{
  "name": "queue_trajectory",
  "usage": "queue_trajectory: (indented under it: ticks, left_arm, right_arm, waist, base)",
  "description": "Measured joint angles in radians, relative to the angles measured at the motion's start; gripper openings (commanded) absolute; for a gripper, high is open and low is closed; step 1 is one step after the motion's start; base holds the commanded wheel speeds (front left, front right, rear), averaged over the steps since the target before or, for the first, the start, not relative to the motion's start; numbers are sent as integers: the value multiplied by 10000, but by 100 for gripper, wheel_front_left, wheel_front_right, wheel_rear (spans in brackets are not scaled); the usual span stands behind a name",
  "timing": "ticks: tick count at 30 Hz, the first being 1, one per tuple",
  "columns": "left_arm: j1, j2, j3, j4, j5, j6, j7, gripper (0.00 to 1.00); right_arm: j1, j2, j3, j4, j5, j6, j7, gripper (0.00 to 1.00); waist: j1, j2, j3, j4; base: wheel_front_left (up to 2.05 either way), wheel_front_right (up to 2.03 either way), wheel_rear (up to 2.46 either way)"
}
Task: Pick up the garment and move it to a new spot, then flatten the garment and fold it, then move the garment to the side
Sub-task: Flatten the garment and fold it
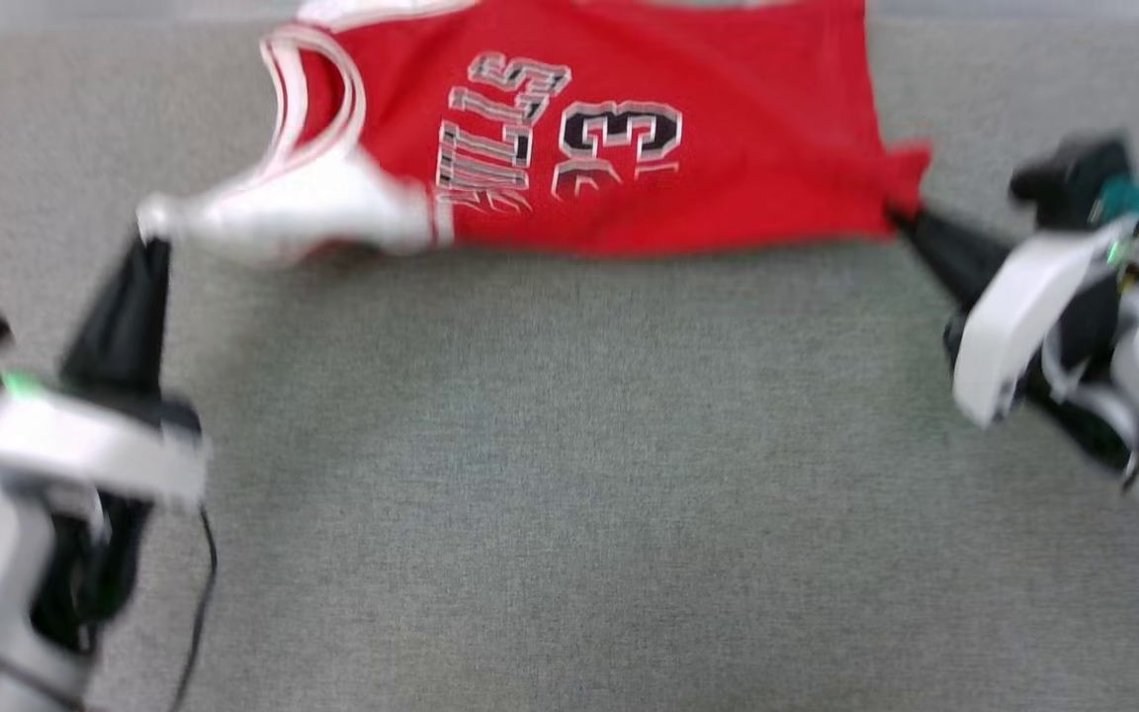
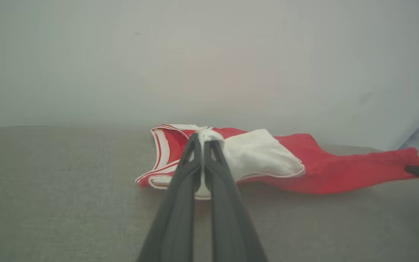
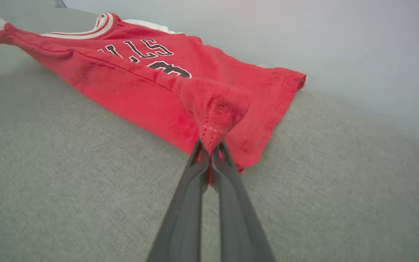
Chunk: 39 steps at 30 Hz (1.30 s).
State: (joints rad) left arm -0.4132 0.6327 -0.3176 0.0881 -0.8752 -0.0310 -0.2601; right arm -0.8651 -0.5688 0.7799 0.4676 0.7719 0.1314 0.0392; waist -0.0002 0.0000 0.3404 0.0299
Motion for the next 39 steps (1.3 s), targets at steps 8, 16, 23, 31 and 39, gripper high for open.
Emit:
queue_trajectory:
  ticks: [8,16,23,31,39]
  left_arm:
    - [3037,-454,232,-761,-353,493,-4,0]
    - [5264,-876,261,-798,-614,675,-13,0]
    - [6928,-1260,245,-853,-823,855,-13,0]
    - [8185,-1473,-167,-963,-1076,880,119,0]
    - [8531,-1484,-267,-968,-1193,842,207,0]
  right_arm:
    - [2247,-59,-109,-422,46,0,52,0]
    - [4072,-67,-255,-706,115,0,38,0]
    - [5744,-167,-713,-984,282,0,-79,0]
    - [7579,-209,-1544,-1175,380,0,-75,0]
    - [8793,-207,-2359,-1486,155,0,58,0]
  waist:
    - [-1,0,-1002,-46]
    - [-1,0,-1908,-30]
    - [0,0,-2669,1]
    - [0,0,-3238,193]
    - [1,0,-3508,404]
  base:
    - [0,0,0]
    - [0,0,0]
    - [0,0,0]
    - [0,0,0]
    - [0,0,0]
